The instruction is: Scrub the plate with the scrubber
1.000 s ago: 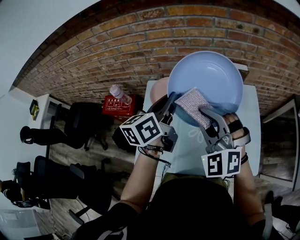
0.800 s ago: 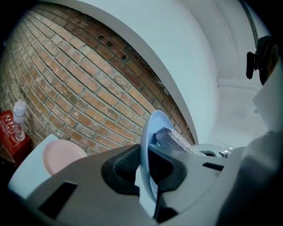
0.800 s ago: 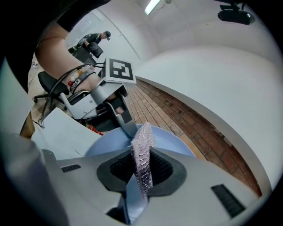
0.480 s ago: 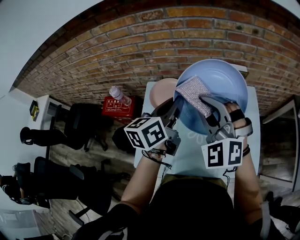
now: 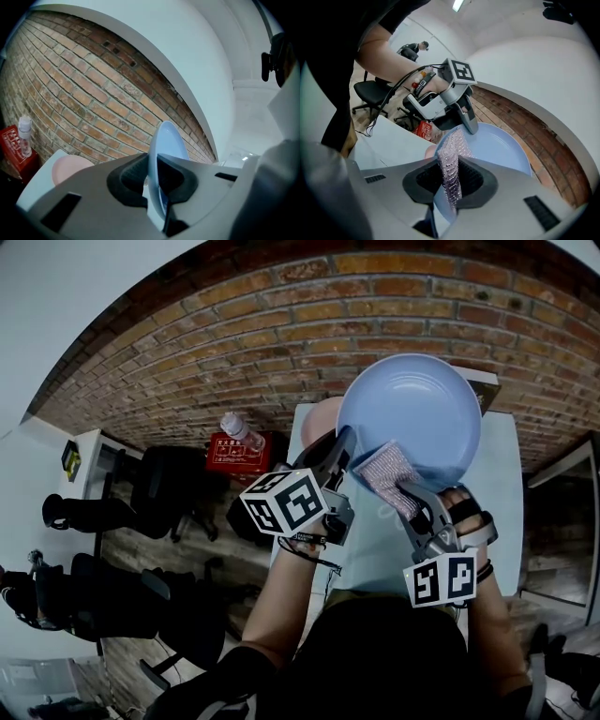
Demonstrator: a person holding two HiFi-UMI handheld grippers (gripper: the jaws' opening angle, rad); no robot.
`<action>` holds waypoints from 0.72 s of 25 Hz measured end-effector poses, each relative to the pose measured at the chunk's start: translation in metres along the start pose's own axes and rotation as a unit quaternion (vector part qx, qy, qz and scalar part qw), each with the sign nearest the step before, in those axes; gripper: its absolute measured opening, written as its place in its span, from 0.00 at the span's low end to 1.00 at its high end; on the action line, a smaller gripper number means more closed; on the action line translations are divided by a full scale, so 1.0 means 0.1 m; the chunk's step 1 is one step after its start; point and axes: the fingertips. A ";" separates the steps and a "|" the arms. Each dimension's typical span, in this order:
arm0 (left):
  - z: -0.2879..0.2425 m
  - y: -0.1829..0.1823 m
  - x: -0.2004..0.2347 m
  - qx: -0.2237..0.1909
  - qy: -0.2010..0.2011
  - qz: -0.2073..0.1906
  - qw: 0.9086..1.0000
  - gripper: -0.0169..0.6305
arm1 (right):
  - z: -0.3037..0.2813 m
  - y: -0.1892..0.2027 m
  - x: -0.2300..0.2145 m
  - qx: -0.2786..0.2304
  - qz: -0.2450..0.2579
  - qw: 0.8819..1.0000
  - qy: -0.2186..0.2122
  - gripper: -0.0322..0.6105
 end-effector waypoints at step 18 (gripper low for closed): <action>-0.09 0.07 -0.09 0.016 0.024 0.007 1.000 0.10 | 0.08 0.41 -0.95 0.061 -0.032 0.990 0.124 0.19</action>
Point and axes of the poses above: the fingertips, and each gripper's own axes: z backward along the fingers, x to its left, y out of its underside, and after that the axes turned 5 degrees about -y, right-handed
